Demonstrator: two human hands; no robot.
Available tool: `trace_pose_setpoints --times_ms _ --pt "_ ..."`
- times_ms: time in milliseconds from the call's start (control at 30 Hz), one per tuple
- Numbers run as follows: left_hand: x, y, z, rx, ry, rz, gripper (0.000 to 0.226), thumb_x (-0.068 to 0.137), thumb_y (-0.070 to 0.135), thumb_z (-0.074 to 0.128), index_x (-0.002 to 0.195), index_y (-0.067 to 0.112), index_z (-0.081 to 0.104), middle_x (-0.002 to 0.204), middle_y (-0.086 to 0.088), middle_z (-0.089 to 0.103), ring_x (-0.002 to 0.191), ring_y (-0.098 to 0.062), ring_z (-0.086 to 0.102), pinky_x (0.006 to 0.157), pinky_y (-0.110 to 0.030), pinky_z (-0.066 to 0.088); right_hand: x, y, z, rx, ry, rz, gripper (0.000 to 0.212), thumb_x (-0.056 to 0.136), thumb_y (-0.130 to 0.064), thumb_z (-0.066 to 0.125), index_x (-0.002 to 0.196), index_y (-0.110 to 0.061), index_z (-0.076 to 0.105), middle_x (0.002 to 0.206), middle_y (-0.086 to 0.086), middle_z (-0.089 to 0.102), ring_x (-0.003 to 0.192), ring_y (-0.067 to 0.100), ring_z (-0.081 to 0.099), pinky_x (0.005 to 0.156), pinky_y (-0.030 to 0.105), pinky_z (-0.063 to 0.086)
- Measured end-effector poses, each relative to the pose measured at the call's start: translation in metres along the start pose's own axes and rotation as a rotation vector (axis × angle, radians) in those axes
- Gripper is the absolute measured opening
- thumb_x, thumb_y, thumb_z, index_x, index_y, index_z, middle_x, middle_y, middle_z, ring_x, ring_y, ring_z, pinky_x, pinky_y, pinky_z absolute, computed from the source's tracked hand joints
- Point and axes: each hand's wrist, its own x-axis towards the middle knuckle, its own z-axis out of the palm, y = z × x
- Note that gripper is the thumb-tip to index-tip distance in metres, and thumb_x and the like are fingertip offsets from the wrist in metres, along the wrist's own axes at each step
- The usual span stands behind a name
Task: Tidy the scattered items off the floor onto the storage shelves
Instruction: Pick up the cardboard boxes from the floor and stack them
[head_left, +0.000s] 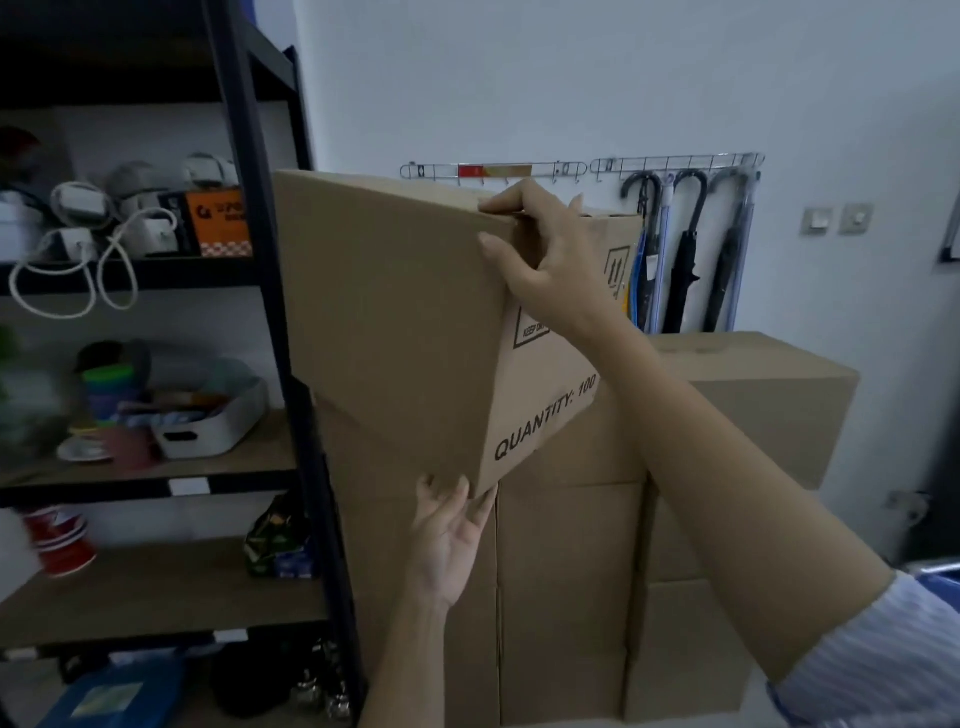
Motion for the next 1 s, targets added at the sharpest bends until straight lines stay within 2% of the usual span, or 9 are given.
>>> trace_pose_setpoints --times_ms 67,133,200,333,433,600,733,833,1000 --pt "0.031 0.007 -0.001 0.047 -0.007 0.006 0.048 0.087 -0.003 0.060 0.128 0.017 0.046 0.129 -0.015 0.060 0.126 -0.031 0.055 0.113 -0.051 0.034 0.019 0.021 0.012 0.044 0.017 0.028 0.017 0.088 -0.026 0.059 0.104 -0.023 0.060 0.098 -0.022 0.061 0.098 0.004 0.057 0.109 0.061 0.030" --pt "0.058 0.012 -0.005 0.084 -0.002 0.013 0.054 0.085 -0.005 0.064 0.130 0.016 0.043 0.128 -0.015 0.060 0.126 -0.031 0.054 0.111 -0.047 0.038 0.033 0.044 0.023 0.072 0.013 0.085 0.016 0.090 -0.021 0.056 0.105 -0.020 0.060 0.097 -0.020 0.060 0.092 0.002 0.055 0.098 0.042 0.044" --pt "0.081 0.015 -0.012 0.122 0.020 0.011 0.056 0.084 -0.007 0.062 0.131 0.015 0.040 0.131 -0.016 0.058 0.127 -0.029 0.054 0.108 -0.042 0.043 0.043 0.068 0.033 0.089 -0.001 0.129 0.017 0.094 -0.009 0.050 0.107 -0.012 0.060 0.102 -0.010 0.063 0.091 -0.001 0.054 0.086 0.022 0.045" --pt "0.110 -0.001 -0.034 0.250 0.120 -0.007 0.050 0.087 -0.014 0.057 0.125 0.011 0.035 0.121 -0.013 0.060 0.114 -0.022 0.058 0.097 -0.027 0.049 0.050 0.104 0.061 0.074 -0.081 0.149 0.020 0.097 -0.004 0.043 0.107 -0.010 0.058 0.111 0.000 0.064 0.109 0.012 0.058 0.096 0.029 0.047" --pt "0.134 -0.019 -0.037 0.372 0.177 -0.035 0.048 0.086 -0.012 0.062 0.118 0.009 0.033 0.118 -0.007 0.060 0.105 -0.013 0.061 0.087 -0.020 0.052 0.057 0.119 0.081 0.039 -0.134 0.085 0.025 0.098 -0.001 0.040 0.114 -0.007 0.058 0.109 -0.002 0.061 0.104 0.009 0.056 0.093 0.016 0.042" --pt "0.192 -0.014 -0.051 0.519 0.422 -0.041 0.083 0.085 0.008 0.073 0.147 0.018 0.018 0.146 -0.005 0.044 0.123 -0.020 0.054 0.108 -0.038 0.040 0.058 0.164 0.096 0.060 -0.089 0.138 0.036 0.098 0.003 0.036 0.122 -0.006 0.061 0.120 0.002 0.062 0.114 0.008 0.053 0.095 0.002 0.033" --pt "0.218 0.020 -0.055 0.606 0.509 -0.010 0.101 0.083 0.024 0.076 0.153 0.011 0.004 0.150 -0.001 0.032 0.129 -0.026 0.050 0.111 -0.045 0.038 0.071 0.207 0.104 0.058 -0.102 0.099 0.039 0.098 -0.003 0.034 0.124 -0.011 0.062 0.127 0.004 0.058 0.129 0.017 0.045 0.108 0.017 0.032" --pt "0.234 0.056 -0.060 0.752 0.634 0.126 0.133 0.067 0.044 0.087 0.152 0.033 -0.015 0.162 -0.001 0.012 0.138 -0.022 0.040 0.114 -0.048 0.033 0.091 0.240 0.113 0.068 -0.135 0.083 0.031 0.096 -0.021 0.049 0.125 -0.019 0.057 0.133 0.000 0.047 0.140 0.022 0.030 0.117 0.035 0.027" --pt "0.268 0.101 -0.059 0.993 0.686 0.147 0.153 0.034 0.072 0.088 0.150 0.047 -0.011 0.163 0.005 -0.013 0.144 -0.026 0.029 0.111 -0.052 0.036 0.115 0.282 0.144 0.036 -0.180 0.054 0.070 0.070 -0.052 0.079 0.129 -0.033 0.046 0.149 -0.002 0.019 0.138 0.024 0.027 0.112 0.046 0.035"
